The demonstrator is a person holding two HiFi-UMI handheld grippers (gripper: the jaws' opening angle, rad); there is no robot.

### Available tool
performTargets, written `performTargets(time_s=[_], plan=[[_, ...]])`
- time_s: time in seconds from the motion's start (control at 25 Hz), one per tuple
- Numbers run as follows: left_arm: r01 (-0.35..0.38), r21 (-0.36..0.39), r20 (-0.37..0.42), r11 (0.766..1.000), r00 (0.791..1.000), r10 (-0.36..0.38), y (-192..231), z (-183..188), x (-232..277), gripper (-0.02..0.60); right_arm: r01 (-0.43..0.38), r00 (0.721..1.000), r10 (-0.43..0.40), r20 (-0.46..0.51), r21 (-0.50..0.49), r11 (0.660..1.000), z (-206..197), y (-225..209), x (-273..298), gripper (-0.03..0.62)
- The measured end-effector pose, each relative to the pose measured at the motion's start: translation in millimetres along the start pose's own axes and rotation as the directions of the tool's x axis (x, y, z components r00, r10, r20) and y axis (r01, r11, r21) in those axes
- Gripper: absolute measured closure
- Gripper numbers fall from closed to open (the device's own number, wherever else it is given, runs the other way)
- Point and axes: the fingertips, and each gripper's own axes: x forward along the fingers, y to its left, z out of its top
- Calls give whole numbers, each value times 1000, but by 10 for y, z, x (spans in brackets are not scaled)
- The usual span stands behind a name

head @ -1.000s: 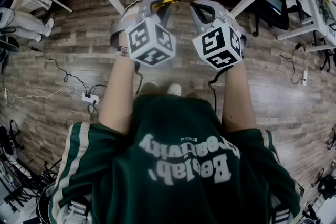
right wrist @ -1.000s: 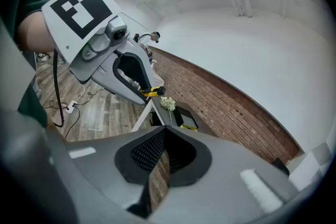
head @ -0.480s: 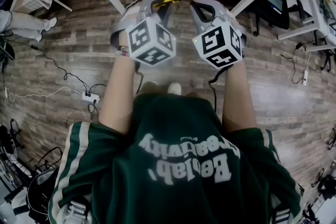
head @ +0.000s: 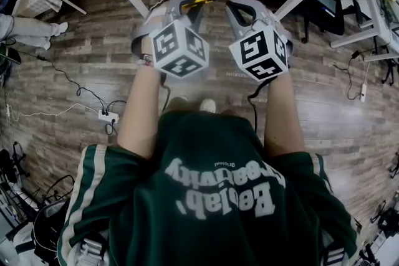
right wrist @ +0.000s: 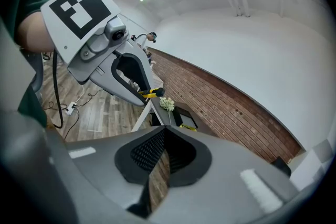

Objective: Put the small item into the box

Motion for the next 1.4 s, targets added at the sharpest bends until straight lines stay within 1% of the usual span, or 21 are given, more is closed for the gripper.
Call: performTargets(time_s=[0.72,1.4], plan=[[7,4,6,1000,1000,-7,47,104,104,509,-8,1000,8,-4,-15,1000,-44,-102,31,588],[-14,-3,5,1000,1000,14,106,78,65,509,-19,1000,19,12,-28,999,3,-88,85,588]])
